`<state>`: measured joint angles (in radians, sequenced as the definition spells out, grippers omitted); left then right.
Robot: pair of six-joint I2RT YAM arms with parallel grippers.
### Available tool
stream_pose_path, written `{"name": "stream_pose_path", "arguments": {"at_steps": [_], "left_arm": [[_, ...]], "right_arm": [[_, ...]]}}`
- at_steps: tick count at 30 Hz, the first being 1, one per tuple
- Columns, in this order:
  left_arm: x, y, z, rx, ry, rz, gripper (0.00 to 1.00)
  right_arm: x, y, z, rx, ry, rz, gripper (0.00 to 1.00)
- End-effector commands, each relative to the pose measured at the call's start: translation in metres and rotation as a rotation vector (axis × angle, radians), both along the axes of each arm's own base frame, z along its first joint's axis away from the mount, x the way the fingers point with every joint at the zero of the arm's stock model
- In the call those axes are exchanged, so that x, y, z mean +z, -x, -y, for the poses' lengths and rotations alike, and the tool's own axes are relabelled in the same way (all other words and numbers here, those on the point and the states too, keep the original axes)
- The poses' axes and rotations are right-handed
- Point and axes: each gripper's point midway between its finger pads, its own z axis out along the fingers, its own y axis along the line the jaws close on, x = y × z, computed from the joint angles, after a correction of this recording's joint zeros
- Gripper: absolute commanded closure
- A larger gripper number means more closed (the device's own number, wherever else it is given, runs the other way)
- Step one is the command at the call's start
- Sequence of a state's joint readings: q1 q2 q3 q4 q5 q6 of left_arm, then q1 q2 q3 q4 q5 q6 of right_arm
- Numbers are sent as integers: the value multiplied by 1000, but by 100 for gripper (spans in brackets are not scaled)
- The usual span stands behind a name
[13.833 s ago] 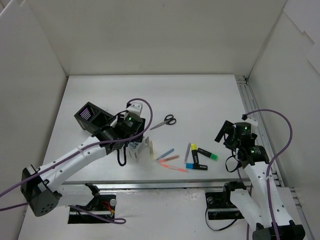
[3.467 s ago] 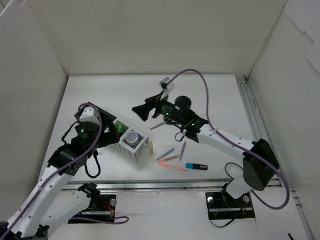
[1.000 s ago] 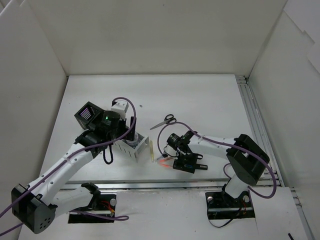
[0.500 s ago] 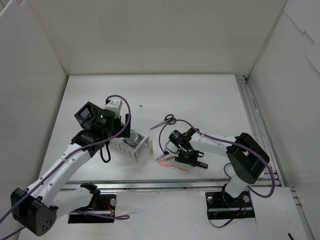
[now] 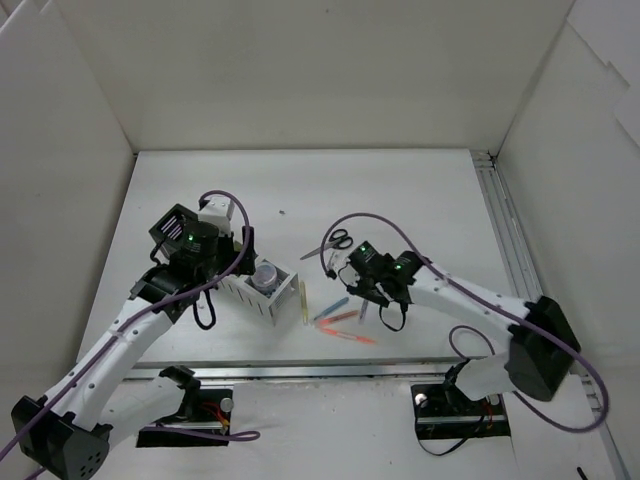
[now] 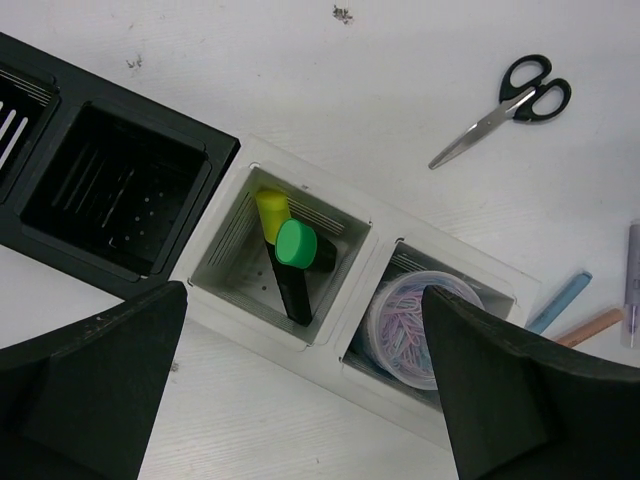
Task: Sort the stationery into containers
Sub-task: Pick up the pen from the center of the board, then place the pen in the storage box.
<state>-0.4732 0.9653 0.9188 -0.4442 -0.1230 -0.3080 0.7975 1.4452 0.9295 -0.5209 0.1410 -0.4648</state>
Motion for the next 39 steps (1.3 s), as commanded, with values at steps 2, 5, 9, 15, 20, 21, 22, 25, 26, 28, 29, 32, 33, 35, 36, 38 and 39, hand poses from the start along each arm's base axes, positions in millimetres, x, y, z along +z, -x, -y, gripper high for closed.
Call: {"name": "stream_pose_path", "arguments": {"at_steps": [2, 5, 9, 15, 20, 21, 22, 25, 26, 28, 29, 32, 33, 35, 36, 38, 39], "left_arm": [[23, -3, -6, 60, 75, 61, 1], [27, 0, -20, 141, 89, 65, 0], [27, 8, -46, 289, 133, 66, 1], [7, 27, -84, 523, 182, -4, 1], [-1, 36, -84, 553, 227, -37, 1], [-1, 37, -85, 559, 236, -34, 0], [-2, 38, -85, 555, 242, -33, 1], [0, 40, -84, 544, 251, -27, 0], [0, 41, -84, 546, 249, -27, 1], [1, 43, -85, 550, 258, -20, 1], [1, 43, -85, 550, 258, -18, 0], [1, 46, -86, 555, 270, -11, 0], [1, 47, -87, 560, 267, -12, 0], [3, 48, -88, 565, 272, -10, 1], [3, 48, -88, 568, 272, -8, 1], [3, 49, -89, 572, 270, -10, 0], [3, 48, -89, 574, 272, -11, 0]], "right_arm": [[121, -48, -29, -92, -404, 461, 100], [171, -57, -72, -42, -716, 580, 100], [210, -55, -135, 139, -1039, 645, 100], [249, -71, -220, 226, -1328, 567, 100], [264, -73, -273, 312, -1495, 501, 100], [264, -67, -280, 344, -1515, 476, 100], [270, -65, -285, 357, -1554, 478, 100], [264, -63, -304, 390, -1595, 440, 100], [258, -63, -314, 404, -1596, 421, 100], [247, -63, -326, 419, -1603, 397, 100], [244, -60, -331, 434, -1606, 387, 100], [234, -58, -345, 439, -1624, 346, 100], [231, -59, -347, 436, -1627, 335, 100], [222, -58, -354, 440, -1623, 305, 100], [220, -59, -355, 435, -1623, 298, 100], [211, -57, -356, 428, -1611, 287, 97], [208, -57, -356, 419, -1606, 289, 93]]}}
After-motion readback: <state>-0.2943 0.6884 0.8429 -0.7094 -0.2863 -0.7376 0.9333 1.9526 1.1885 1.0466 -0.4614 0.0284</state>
